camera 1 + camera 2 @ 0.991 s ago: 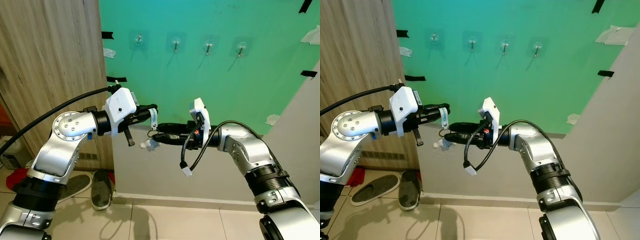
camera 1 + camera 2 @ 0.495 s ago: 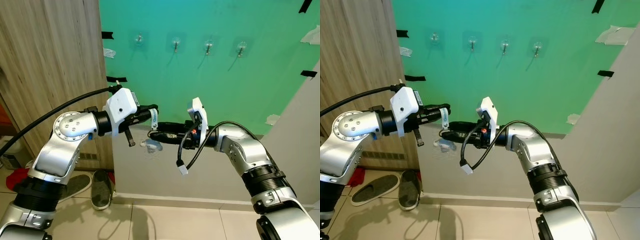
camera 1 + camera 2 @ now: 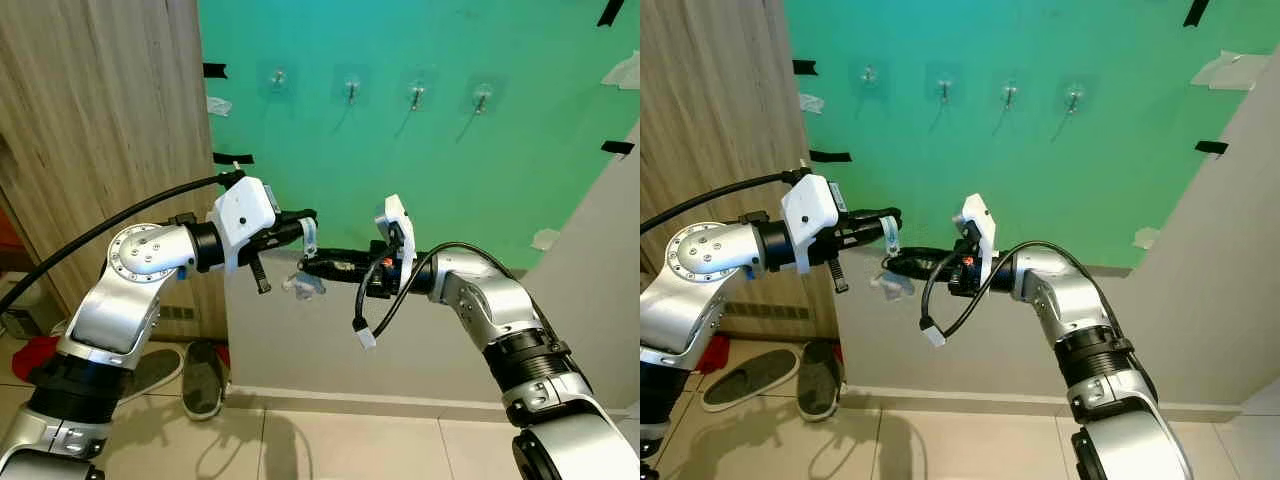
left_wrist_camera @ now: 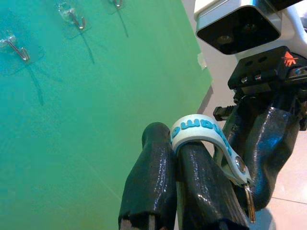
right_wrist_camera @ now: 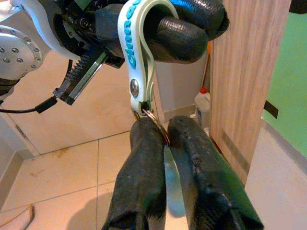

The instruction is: Hang keys on a hook

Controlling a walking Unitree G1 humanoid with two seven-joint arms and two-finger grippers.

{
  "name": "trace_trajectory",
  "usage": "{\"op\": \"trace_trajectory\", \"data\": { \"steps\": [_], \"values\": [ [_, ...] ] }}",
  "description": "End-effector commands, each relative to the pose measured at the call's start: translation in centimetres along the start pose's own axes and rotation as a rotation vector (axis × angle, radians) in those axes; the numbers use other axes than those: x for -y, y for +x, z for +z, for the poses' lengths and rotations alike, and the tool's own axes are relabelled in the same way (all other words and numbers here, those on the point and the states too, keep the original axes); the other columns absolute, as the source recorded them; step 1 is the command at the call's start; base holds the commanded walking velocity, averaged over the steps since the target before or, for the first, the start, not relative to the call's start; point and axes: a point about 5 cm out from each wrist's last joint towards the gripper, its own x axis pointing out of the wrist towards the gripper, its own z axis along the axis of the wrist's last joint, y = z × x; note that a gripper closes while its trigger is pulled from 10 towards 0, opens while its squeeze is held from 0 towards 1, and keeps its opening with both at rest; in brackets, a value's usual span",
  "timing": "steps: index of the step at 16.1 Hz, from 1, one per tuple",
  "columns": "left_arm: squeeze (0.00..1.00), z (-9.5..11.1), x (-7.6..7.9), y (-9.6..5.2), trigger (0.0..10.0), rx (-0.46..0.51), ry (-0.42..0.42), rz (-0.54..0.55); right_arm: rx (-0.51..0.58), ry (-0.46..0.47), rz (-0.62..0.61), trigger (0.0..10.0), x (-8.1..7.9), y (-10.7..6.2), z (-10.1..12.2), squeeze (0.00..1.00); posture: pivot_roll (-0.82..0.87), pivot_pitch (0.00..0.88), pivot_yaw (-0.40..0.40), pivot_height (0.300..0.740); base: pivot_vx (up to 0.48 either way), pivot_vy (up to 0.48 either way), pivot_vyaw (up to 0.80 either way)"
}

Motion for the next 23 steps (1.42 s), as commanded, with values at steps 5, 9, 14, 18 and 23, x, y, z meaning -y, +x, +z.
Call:
{"op": "trace_trajectory", "data": {
  "steps": [5, 9, 14, 18, 23],
  "values": [
    [0.0, 0.4, 0.0, 0.4, 10.0, 0.005, 0.029, -0.021, 0.02, -0.001, -0.009, 0.0, 0.3, -0.4, 0.9, 0.0, 0.04, 0.0, -0.1, 0.74, 0.0, 0.0, 0.0],
    [0.0, 0.4, 0.0, 0.5, 10.0, 0.005, 0.027, -0.021, 0.022, 0.003, -0.012, 0.0, 0.3, -0.6, 0.9, 0.0, 0.04, 0.0, -0.1, 0.74, 0.0, 0.0, 0.0],
    [1.0, 0.4, 0.0, 0.4, 10.0, 0.019, -0.002, -0.015, 0.029, 0.003, -0.016, 0.0, 0.3, -0.7, 1.1, 0.0, 0.04, 0.0, -0.099, 0.74, 0.0, 0.0, 0.0],
    [1.0, 0.2, -0.5, 0.3, 10.0, 0.007, -0.019, 0.022, 0.04, 0.016, -0.028, 0.0, 0.4, -0.8, 1.2, 0.0, 0.04, 0.0, -0.105, 0.74, 0.0, 0.0, 0.0],
    [1.0, -0.7, -3.1, -0.5, 10.0, -0.002, -0.094, 0.228, 0.094, 0.065, -0.056, 0.0, 0.4, -1.3, 1.3, 0.0, 0.04, 0.0, -0.111, 0.74, 0.0, 0.0, 0.0]
  ]
}}
